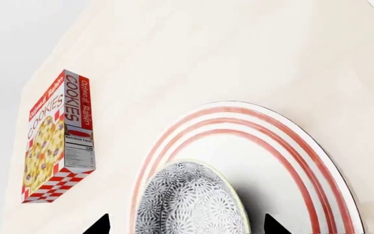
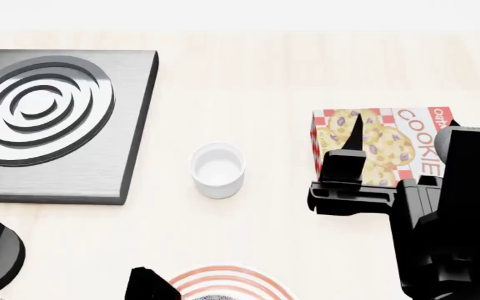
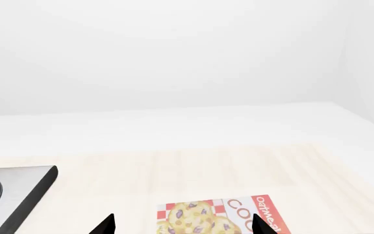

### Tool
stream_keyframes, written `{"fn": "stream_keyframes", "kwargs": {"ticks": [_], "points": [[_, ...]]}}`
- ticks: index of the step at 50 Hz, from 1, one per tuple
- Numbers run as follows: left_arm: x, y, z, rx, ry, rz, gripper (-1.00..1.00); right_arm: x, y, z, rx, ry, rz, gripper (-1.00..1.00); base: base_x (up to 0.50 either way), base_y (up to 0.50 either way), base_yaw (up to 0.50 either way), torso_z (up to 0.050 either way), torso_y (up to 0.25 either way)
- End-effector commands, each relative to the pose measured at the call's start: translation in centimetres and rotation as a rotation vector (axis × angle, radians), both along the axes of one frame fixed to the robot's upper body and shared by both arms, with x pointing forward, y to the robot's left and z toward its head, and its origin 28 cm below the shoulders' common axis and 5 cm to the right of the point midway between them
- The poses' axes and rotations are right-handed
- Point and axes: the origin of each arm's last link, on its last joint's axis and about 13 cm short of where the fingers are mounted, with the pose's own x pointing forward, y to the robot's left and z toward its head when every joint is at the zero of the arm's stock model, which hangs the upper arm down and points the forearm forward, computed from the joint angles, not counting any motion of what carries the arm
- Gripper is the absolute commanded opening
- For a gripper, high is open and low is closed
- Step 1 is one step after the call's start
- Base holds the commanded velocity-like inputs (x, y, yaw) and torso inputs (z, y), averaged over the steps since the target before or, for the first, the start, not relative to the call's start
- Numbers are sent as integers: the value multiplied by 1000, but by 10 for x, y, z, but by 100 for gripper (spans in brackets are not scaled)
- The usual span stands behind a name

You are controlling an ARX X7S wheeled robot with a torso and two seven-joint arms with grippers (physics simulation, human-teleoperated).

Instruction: Pick the akita bowl on the stove and place it on the plate.

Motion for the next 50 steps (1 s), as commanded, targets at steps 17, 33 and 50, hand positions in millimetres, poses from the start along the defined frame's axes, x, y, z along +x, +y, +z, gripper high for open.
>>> {"fn": "stream_keyframes", "kwargs": {"ticks": [17, 33, 50], "points": [[5, -10, 44, -233, -35, 17, 100, 0, 0, 0, -1, -1, 0, 100, 0, 0, 0, 0, 0], [6, -10, 68, -513, 11, 75, 100, 0, 0, 0, -2, -1, 1, 100, 0, 0, 0, 0, 0], [14, -4, 90, -810, 48, 203, 100, 0, 0, -1, -3, 0, 1, 100, 0, 0, 0, 0, 0]]}}
